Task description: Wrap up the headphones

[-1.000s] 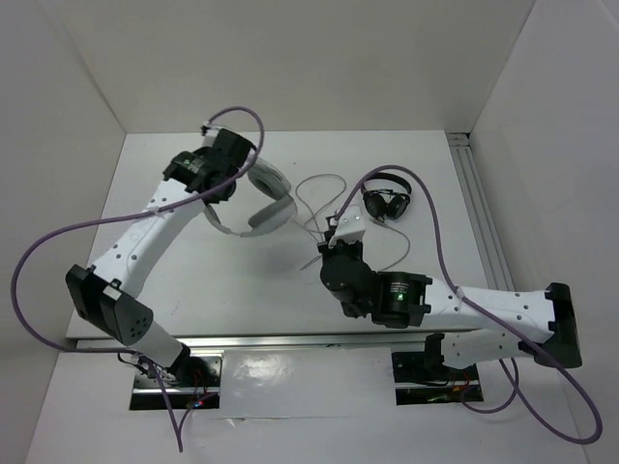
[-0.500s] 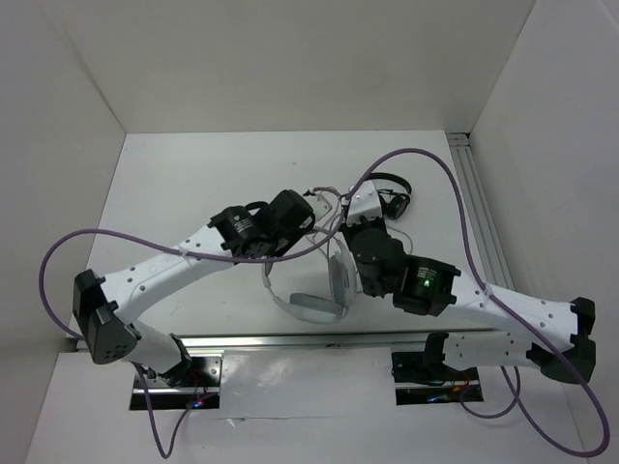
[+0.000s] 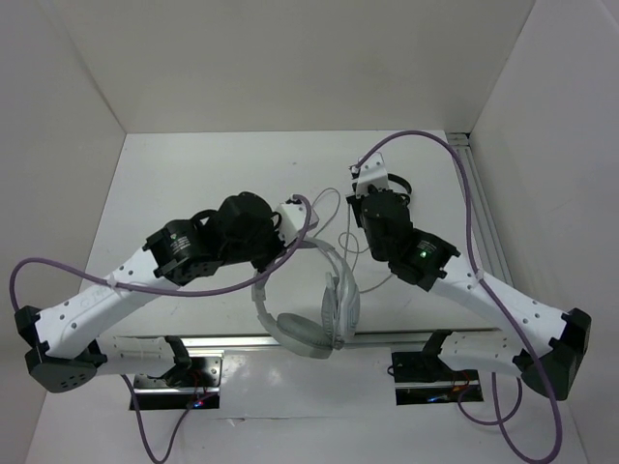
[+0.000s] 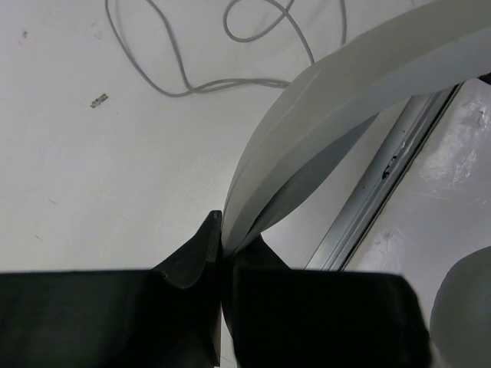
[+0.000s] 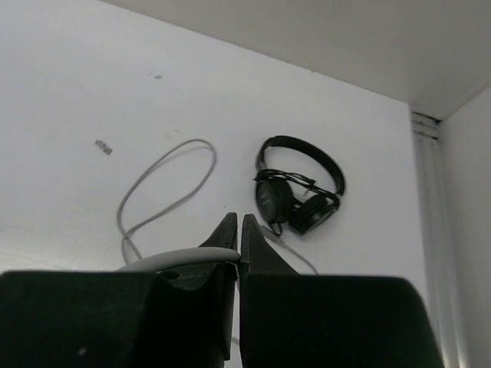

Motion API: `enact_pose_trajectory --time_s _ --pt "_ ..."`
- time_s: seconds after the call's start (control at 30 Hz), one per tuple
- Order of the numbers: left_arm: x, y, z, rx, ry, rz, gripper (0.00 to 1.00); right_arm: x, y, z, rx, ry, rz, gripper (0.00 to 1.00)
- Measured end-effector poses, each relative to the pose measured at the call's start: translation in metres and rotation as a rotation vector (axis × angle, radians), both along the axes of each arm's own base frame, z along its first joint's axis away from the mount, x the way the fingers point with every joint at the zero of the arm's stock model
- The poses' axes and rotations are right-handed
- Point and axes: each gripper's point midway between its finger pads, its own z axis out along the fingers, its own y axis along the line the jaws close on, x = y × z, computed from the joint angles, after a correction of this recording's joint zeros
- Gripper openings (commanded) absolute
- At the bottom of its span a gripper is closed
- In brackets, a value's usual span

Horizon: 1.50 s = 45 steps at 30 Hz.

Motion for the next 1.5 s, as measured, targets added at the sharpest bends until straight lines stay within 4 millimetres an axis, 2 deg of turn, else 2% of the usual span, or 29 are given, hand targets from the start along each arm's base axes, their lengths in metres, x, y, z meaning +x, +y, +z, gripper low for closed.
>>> enact_pose_trajectory --time_s 0.1,0.2,0.3,0.37,0.47,0.57,0.63,0.7,0.77,0.87,1.07,1.3,1.4,1.5 --pt "0.001 0.001 0.013 -0.017 -0.017 0.008 0.00 0.014 0.006 -0.015 0.016 0.053 0.055 0.00" --pt "0.005 0.007 0.038 -0.050 -0.051 0.041 0.00 0.023 0.012 -0.026 0.052 0.098 0.102 0.00" --pt "0.012 0.014 0.056 -0.072 -0.092 0.105 0.00 0.023 0.025 -0.022 0.097 0.109 0.157 0.00" --pt "0.017 0.019 0.058 -0.062 -0.100 0.147 0.00 0.018 0.034 -0.010 0.133 0.095 0.191 0.00" --pt "0.035 0.026 0.048 -0.011 -0.076 0.258 0.00 0.009 0.046 0.021 0.182 0.048 0.233 0.00" --pt "0.069 0.032 0.033 0.062 -0.041 0.419 0.00 -0.001 0.056 0.050 0.223 -0.004 0.264 0.00" --pt "0.089 0.032 0.015 0.123 -0.012 0.509 0.00 -0.005 0.057 0.059 0.232 -0.021 0.268 0.00" --pt "0.096 0.027 -0.004 0.172 0.018 0.542 0.00 -0.006 0.056 0.059 0.225 -0.022 0.258 0.00" --pt "0.094 0.023 -0.020 0.215 0.055 0.542 0.00 -0.003 0.055 0.053 0.202 -0.014 0.235 0.00" --pt "0.087 0.019 -0.025 0.227 0.080 0.517 0.00 0.002 0.053 0.046 0.172 -0.006 0.205 0.00" --pt "0.075 0.013 -0.013 0.162 0.101 0.467 0.00 0.016 0.042 0.027 0.115 0.022 0.134 0.00" --pt "0.066 0.012 -0.002 0.114 0.114 0.434 0.00 0.024 0.031 0.020 0.104 0.029 0.093 0.00" --pt "0.060 0.010 0.002 0.090 0.127 0.407 0.00 0.034 0.025 0.014 0.097 0.039 0.068 0.00" --pt "0.053 0.007 0.010 0.053 0.138 0.366 0.00 0.048 0.018 -0.001 0.075 0.073 0.041 0.00"
